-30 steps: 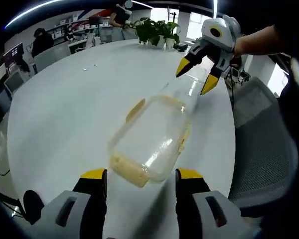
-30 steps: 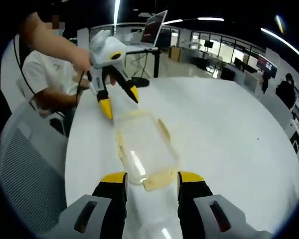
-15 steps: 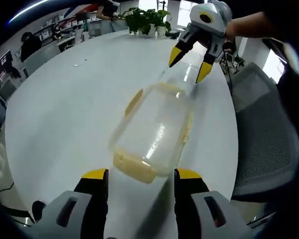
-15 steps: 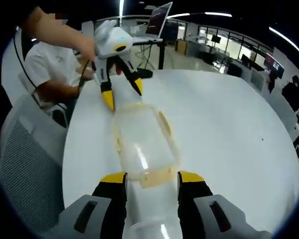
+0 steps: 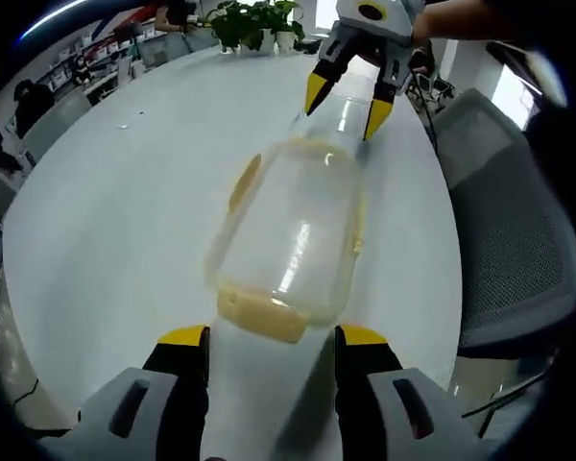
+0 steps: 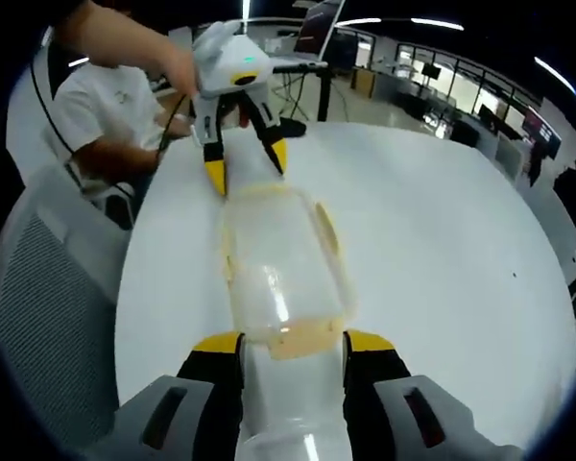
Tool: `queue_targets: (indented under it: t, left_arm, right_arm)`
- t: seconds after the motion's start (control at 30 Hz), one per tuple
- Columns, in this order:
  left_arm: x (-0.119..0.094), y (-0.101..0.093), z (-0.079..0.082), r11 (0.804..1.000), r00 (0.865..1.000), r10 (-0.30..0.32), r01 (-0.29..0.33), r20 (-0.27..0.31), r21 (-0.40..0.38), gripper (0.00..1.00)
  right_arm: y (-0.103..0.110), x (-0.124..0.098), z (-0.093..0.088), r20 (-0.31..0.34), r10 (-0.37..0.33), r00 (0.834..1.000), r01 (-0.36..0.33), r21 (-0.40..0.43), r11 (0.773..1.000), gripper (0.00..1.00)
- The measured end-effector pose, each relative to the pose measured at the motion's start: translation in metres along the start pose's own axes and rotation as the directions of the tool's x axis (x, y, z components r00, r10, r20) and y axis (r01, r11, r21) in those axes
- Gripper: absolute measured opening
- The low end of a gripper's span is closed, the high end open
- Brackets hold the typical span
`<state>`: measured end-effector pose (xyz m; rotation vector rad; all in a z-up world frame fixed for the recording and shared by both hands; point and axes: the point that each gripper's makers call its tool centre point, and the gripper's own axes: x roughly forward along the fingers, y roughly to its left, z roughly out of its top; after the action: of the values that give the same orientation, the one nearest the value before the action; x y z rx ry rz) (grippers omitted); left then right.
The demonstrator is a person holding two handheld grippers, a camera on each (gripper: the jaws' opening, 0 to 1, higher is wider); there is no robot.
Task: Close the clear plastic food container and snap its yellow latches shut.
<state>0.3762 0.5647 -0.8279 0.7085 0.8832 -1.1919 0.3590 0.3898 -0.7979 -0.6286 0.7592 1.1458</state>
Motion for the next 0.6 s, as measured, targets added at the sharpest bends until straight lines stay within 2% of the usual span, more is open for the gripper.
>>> queue_targets:
  t: [0.33,0.6]
  left_arm:
    - [0.007,0.001,-0.002,0.994,0.998,-0.018,0.025,-0.066,0.109,0.49]
    - [0.010,0.001,0.002,0.992,0.997,-0.030,0.039,-0.074,0.123,0.49]
  right_arm:
    - [-0.006,0.013,-0.010,-0.100,0.026,0.995,-0.034,-0.085,0.996,0.39]
    - [-0.005,0.020,-0.016,-0.150,0.051,0.987,-0.071,-0.135,0.988,0.41]
